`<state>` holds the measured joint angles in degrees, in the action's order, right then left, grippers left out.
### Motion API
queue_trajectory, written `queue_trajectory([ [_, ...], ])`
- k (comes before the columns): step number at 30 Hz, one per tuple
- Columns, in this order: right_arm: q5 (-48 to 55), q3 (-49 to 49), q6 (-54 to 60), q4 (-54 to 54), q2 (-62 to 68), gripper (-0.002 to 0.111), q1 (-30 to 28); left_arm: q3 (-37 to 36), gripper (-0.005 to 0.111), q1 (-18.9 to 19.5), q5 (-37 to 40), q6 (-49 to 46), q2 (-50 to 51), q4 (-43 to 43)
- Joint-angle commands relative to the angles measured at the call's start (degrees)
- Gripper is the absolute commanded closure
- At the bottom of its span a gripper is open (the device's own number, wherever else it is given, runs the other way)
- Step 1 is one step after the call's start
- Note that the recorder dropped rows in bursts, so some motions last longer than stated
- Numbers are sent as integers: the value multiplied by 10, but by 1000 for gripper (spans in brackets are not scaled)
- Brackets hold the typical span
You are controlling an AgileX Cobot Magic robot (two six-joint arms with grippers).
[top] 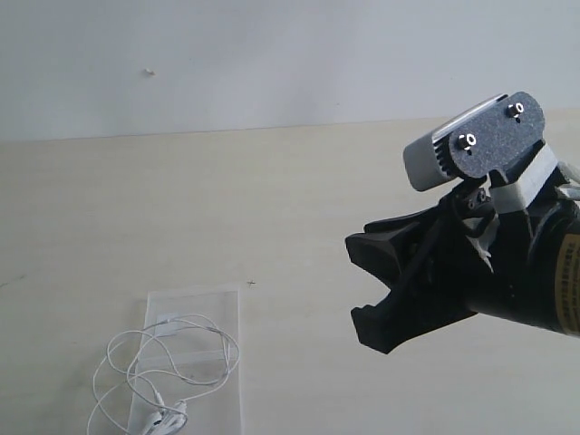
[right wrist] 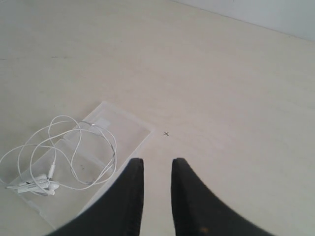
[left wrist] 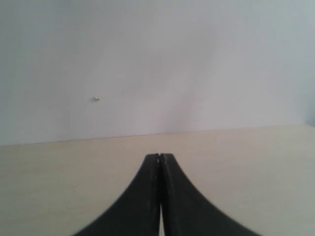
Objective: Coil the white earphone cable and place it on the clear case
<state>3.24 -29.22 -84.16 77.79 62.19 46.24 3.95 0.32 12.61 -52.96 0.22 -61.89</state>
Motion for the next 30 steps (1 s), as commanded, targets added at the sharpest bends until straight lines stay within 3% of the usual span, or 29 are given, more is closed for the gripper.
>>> queue_trajectory([
  [1, -1, 3, 2, 1, -2, 87, -3, -24, 107, -3, -33, 7, -2, 0],
  [5, -1, 3, 2, 1, -2, 87, -3, -33, 107, -3, -37, 58, -2, 60],
  [9, -1, 3, 2, 1, -2, 87, -3, -34, 107, -3, -37, 185, -2, 191],
  [16, -1, 3, 2, 1, -2, 87, -3, -37, 107, -3, -9, 550, -2, 533],
  [19, -1, 3, 2, 1, -2, 87, -3, -39, 107, -3, -9, 583, -2, 559],
  [24, -1, 3, 2, 1, -2, 87, -3, -39, 107, -3, 72, 581, -2, 573],
  [30, -1, 3, 2, 1, -2, 87, -3, -39, 107, -3, 78, 583, -2, 581],
])
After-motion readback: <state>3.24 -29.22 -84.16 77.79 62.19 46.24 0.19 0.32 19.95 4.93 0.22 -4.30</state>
